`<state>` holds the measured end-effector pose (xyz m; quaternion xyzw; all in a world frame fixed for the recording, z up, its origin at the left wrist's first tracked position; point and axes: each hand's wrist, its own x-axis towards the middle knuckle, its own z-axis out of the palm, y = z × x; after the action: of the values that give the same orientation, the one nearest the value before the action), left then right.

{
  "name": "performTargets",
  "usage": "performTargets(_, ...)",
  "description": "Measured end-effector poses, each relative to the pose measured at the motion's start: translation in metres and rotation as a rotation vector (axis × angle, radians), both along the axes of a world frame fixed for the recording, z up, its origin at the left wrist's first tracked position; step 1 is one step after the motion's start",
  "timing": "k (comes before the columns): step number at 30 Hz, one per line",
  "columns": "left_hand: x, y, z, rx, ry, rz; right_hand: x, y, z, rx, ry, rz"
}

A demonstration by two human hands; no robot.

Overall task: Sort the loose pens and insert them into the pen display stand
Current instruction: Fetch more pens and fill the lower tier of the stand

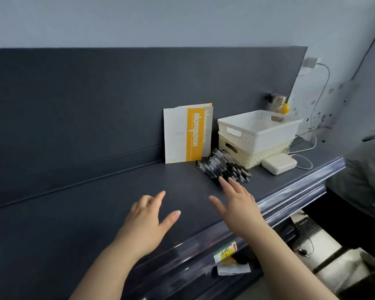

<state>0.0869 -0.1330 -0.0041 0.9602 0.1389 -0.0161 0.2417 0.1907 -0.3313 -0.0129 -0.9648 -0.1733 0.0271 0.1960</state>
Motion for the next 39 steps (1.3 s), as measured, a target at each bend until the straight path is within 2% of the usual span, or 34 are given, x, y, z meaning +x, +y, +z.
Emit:
performTargets(6, 0.086, -0.022, -0.014, -0.176, 0.050, -0.066, 0.074, -0.018, -0.006, 0.081, 0.002, -0.080)
performTargets(11, 0.132, -0.049, -0.024, -0.373, 0.113, -0.088, 0.121, -0.033, -0.015, 0.156, 0.082, -0.150)
performTargets(17, 0.175, -0.069, -0.034, -0.566, 0.079, 0.118, 0.174, -0.042, -0.031, 0.184, 0.185, -0.186)
performTargets(21, 0.198, -0.086, -0.039, -0.644, 0.015, 0.299, 0.187, -0.042, -0.037, 0.105, 0.120, -0.100)
performTargets(28, 0.235, -0.114, -0.042, -0.531, -0.083, 0.529, 0.198, -0.037, -0.037, 0.099, 0.157, 0.125)
performTargets(32, 0.241, -0.126, -0.043, -0.521, -0.096, 0.571, 0.194, -0.034, -0.040, 0.156, 0.183, 0.223)
performTargets(36, 0.233, -0.127, -0.046, -0.584, -0.128, 0.577, 0.186, -0.030, -0.037, 0.274, 0.304, 0.279)
performTargets(39, 0.216, -0.129, -0.039, -0.619, -0.172, 0.566, 0.167, -0.028, -0.040, 0.268, 0.313, 0.400)
